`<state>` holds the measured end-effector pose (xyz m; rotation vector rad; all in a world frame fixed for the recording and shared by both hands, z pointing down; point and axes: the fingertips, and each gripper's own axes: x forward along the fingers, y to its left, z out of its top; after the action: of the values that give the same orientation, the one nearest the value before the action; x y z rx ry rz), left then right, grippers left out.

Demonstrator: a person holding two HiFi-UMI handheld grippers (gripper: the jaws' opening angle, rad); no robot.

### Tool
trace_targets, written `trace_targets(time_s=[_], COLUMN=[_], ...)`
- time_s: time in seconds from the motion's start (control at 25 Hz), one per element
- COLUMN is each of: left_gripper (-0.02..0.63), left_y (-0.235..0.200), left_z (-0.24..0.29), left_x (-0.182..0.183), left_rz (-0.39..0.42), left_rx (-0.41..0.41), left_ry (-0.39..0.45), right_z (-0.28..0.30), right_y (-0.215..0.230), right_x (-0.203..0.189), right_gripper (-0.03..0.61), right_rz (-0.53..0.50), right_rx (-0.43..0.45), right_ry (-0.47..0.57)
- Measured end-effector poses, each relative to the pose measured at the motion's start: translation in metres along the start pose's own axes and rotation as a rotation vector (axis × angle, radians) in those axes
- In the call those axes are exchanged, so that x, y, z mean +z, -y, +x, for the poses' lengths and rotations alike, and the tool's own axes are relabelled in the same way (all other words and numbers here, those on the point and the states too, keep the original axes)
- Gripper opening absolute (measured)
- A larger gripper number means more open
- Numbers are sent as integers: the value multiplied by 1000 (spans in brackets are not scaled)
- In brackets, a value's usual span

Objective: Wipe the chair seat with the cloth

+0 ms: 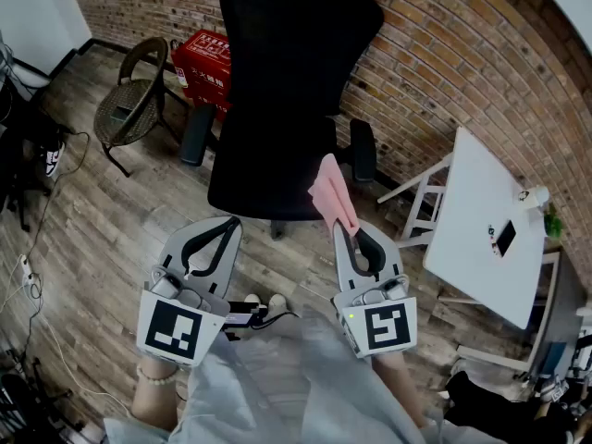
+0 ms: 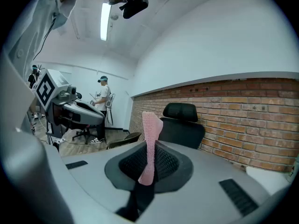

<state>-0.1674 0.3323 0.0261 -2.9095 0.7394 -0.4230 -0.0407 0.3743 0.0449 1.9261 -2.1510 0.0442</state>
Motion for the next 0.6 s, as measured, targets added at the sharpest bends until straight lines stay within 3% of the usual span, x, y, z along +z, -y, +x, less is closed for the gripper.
trace_targets(time_s=[0.6], left_gripper=[18], left_y=[19], left_z=[7], left_x=[6], left_rz=[-3], left_rx=[24], left_ry=[-7], right_z=[-14], right_y=[14], right_x=[-4], right_gripper=[55], right_rz=[18], right_rx=[11], right_ry=[34])
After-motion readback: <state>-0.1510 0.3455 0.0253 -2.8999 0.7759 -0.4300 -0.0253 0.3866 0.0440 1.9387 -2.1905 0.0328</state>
